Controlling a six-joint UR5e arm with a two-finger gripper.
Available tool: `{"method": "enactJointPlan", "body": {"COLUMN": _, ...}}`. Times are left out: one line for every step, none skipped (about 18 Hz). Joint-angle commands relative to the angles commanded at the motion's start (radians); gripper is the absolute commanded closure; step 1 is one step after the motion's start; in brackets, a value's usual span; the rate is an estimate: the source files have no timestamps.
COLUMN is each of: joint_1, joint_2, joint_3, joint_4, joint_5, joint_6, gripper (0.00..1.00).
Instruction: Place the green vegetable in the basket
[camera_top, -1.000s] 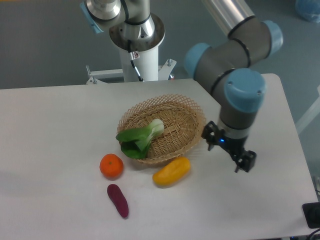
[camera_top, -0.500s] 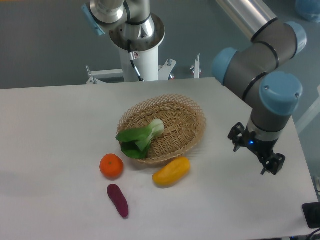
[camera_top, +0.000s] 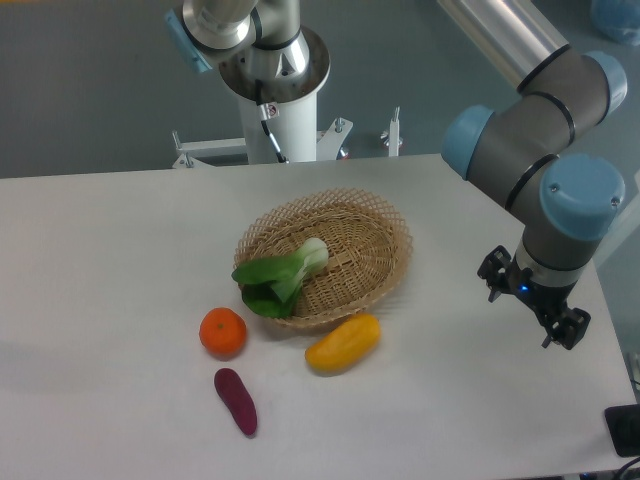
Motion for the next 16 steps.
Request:
{"method": "enactJointPlan", "body": {"joint_1": 0.002, "joint_2": 0.000, "joint_3": 0.000, "joint_4": 0.000, "joint_5": 0.000, "joint_6": 0.000, "gripper": 0.00}}
{"method": "enactJointPlan", "body": {"joint_1": 0.002, "joint_2": 0.000, "joint_3": -0.002, "joint_4": 0.000, "joint_5": 0.000, "joint_6": 0.000, "gripper": 0.00}}
{"method": "enactJointPlan", "body": {"joint_1": 0.002, "joint_2": 0.000, "joint_3": -0.002, "joint_4": 0.000, "joint_5": -0.002, "joint_6": 0.000, "gripper": 0.00}}
{"method": "enactJointPlan", "body": {"joint_1": 0.002, "joint_2": 0.000, "joint_3": -0.002, "joint_4": 0.000, "joint_5": -0.002, "joint_6": 0.000, "gripper": 0.00}}
{"method": "enactJointPlan", "body": {"joint_1": 0.002, "joint_2": 0.000, "joint_3": -0.002, "joint_4": 0.002, "joint_5": -0.003, "joint_6": 0.000, "gripper": 0.00}}
{"method": "enactJointPlan", "body": {"joint_1": 0.002, "joint_2": 0.000, "joint_3": -0.003, "joint_4": 0.002, "joint_5": -0.003, "joint_6": 0.000, "gripper": 0.00}}
{"method": "enactJointPlan", "body": {"joint_1": 0.002, "joint_2": 0.000, "joint_3": -0.003, "joint_4": 0.002, "joint_5": -0.005, "joint_6": 0.000, "gripper": 0.00}}
{"method": "enactJointPlan", "body": {"joint_1": 0.003, "joint_2": 0.000, "joint_3": -0.003, "joint_4": 0.002, "joint_5": -0.006, "joint_6": 0.000, "gripper": 0.00}}
{"method": "enactJointPlan", "body": {"joint_1": 0.005, "joint_2": 0.000, "joint_3": -0.005, "joint_4": 0.002, "joint_5": -0.008, "joint_6": 0.000, "gripper": 0.00}}
{"method": "enactJointPlan", "body": {"joint_1": 0.005, "joint_2": 0.000, "joint_3": -0.005, "joint_4": 0.002, "joint_5": -0.008, "joint_6": 0.000, "gripper": 0.00}}
{"method": "enactJointPlan", "body": {"joint_1": 0.005, "joint_2": 0.002, "joint_3": -0.006, "joint_4": 0.003, "joint_5": -0.009, "joint_6": 0.000, "gripper": 0.00}}
{"method": "enactJointPlan", "body": {"joint_1": 0.005, "joint_2": 0.002, "joint_3": -0.008, "joint_4": 0.003, "joint_5": -0.009, "joint_6": -0.002, "gripper": 0.00}}
{"method": "enactJointPlan", "body": {"joint_1": 0.006, "joint_2": 0.002, "joint_3": -0.008, "joint_4": 0.003, "joint_5": -0.009, "joint_6": -0.002, "gripper": 0.00}}
{"method": "enactJointPlan", "body": {"joint_1": 0.005, "joint_2": 0.002, "joint_3": -0.008, "joint_4": 0.003, "joint_5": -0.009, "joint_6": -0.002, "gripper": 0.00}}
{"method": "enactJointPlan", "body": {"joint_1": 0.005, "joint_2": 0.002, "joint_3": -0.009, "joint_4": 0.003, "joint_5": -0.009, "joint_6": -0.002, "gripper": 0.00}}
{"method": "enactJointPlan", "body": {"joint_1": 0.005, "joint_2": 0.002, "joint_3": -0.008, "joint_4": 0.005, "joint_5": -0.009, "joint_6": -0.002, "gripper": 0.00}}
